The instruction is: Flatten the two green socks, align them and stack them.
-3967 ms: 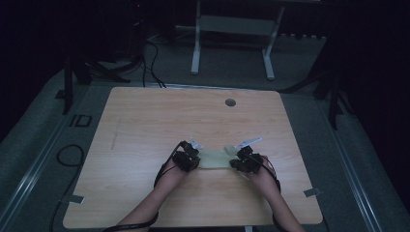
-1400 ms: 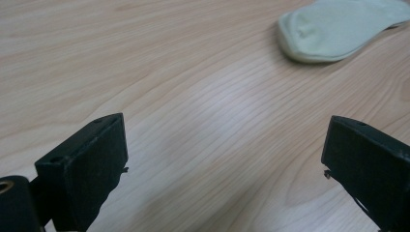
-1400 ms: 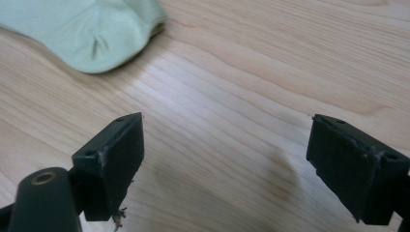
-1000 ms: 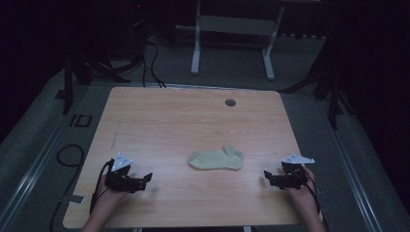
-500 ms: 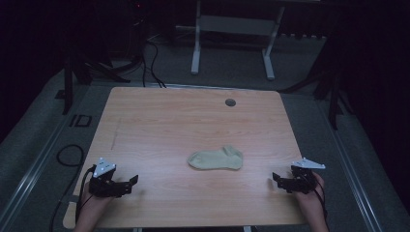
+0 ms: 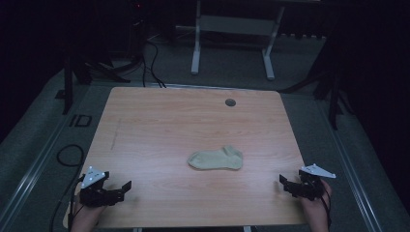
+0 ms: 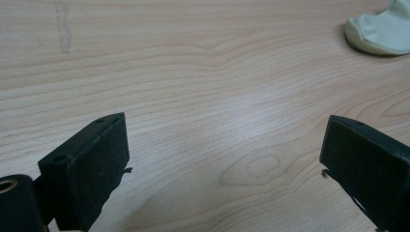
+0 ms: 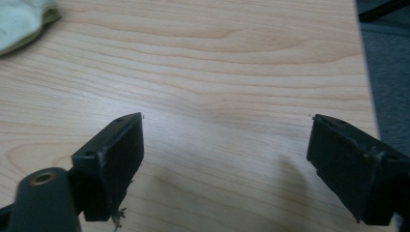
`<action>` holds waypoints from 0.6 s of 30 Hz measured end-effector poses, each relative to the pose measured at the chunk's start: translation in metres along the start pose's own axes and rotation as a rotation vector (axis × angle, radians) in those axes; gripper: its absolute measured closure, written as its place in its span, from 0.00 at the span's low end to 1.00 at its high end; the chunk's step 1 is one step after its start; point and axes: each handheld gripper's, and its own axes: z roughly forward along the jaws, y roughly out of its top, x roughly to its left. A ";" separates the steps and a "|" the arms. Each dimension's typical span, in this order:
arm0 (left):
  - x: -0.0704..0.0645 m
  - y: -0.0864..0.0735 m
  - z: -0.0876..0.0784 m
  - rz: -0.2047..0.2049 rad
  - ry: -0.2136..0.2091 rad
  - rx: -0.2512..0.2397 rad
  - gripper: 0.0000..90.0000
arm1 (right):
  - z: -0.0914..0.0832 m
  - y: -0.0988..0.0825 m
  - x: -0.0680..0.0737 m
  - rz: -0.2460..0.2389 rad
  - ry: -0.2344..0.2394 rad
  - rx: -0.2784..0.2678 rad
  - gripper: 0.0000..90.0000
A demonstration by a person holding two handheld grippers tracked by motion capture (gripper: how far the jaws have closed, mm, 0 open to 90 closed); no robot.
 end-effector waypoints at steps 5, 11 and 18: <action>0.001 -0.004 -0.006 -0.005 0.014 -0.003 0.04 | -0.005 -0.003 -0.003 0.008 -0.036 -0.028 0.14; 0.004 -0.010 -0.013 0.002 0.055 -0.011 0.04 | -0.010 -0.006 -0.006 0.029 -0.049 -0.051 0.14; 0.008 -0.016 -0.019 -0.019 0.116 -0.055 0.04 | -0.012 -0.007 -0.004 0.015 -0.050 -0.065 0.14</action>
